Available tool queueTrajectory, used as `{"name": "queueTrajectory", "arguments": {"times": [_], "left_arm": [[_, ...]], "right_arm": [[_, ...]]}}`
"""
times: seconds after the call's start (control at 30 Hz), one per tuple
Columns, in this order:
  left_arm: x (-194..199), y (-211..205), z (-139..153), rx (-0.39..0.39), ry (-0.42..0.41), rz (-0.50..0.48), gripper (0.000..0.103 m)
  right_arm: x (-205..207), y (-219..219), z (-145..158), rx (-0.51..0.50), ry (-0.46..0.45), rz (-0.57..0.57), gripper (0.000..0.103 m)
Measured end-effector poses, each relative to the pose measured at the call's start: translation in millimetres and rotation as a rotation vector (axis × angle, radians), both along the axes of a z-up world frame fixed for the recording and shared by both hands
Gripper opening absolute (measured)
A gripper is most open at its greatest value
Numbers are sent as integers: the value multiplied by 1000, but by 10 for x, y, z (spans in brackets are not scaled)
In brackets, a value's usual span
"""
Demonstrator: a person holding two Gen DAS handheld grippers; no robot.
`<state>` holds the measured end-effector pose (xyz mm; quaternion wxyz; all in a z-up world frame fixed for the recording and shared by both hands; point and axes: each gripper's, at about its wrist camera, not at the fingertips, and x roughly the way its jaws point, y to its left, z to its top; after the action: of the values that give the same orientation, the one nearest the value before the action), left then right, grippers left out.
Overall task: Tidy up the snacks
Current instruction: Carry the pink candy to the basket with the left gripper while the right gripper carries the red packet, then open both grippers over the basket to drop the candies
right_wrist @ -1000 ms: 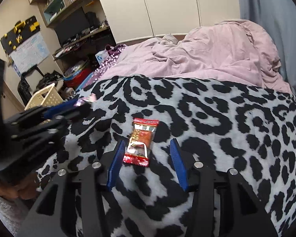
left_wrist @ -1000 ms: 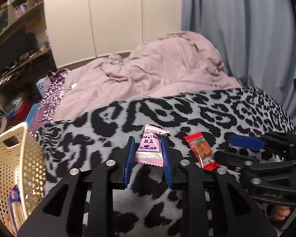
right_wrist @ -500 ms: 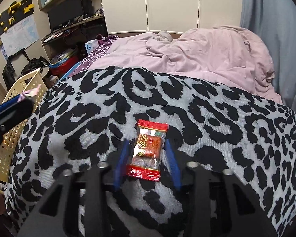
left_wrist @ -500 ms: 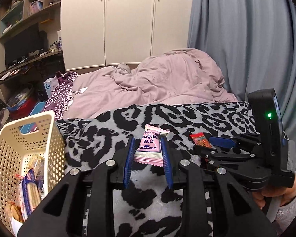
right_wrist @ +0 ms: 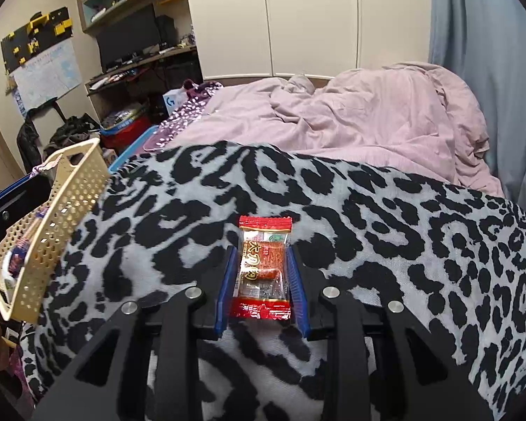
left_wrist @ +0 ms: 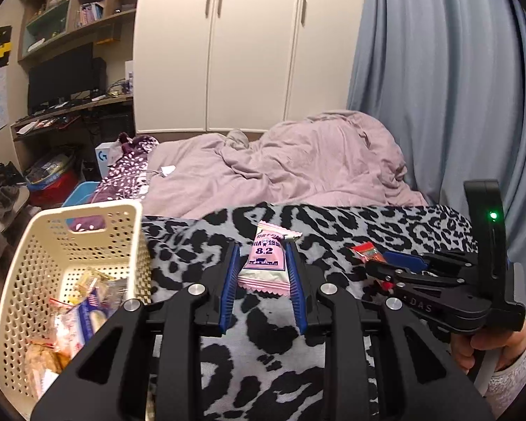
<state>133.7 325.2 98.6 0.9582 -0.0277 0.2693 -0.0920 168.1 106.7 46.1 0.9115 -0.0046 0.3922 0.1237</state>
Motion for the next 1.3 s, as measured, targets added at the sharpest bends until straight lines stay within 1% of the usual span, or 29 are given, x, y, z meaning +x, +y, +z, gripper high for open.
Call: {"name": "queueTrajectory", "arguments": {"times": [0.1, 0.3, 0.53, 0.83, 0.87, 0.9, 0.93, 0.97, 1.0, 1.3], "left_arm": [[-59, 127, 48, -4, -12, 33, 27], [-187, 525, 76, -14, -23, 132, 27], [-363, 1031, 26, -20, -8, 252, 27], [-559, 1483, -95, -27, 17, 350, 29], [-578, 1525, -104, -32, 23, 358, 34], [-591, 1577, -123, -41, 33, 370, 42], [-604, 1603, -132, -46, 37, 383, 64], [-627, 1639, -142, -54, 32, 404, 73], [-669, 1689, -145, -64, 20, 424, 73], [-900, 1989, -211, -122, 17, 497, 73]], "right_arm": [[-51, 30, 88, 18, -17, 15, 29], [-132, 181, 212, 44, -40, 64, 29], [-223, 485, 307, 68, -50, 140, 29], [-328, 876, 366, 86, -48, 238, 29], [-341, 928, 372, 89, -47, 251, 29], [-356, 966, 381, 90, -47, 261, 29], [-365, 998, 387, 91, -47, 269, 29], [-381, 1045, 394, 93, -47, 282, 29], [-395, 1086, 399, 94, -48, 293, 29], [-458, 1492, 423, 109, -29, 380, 29]]}}
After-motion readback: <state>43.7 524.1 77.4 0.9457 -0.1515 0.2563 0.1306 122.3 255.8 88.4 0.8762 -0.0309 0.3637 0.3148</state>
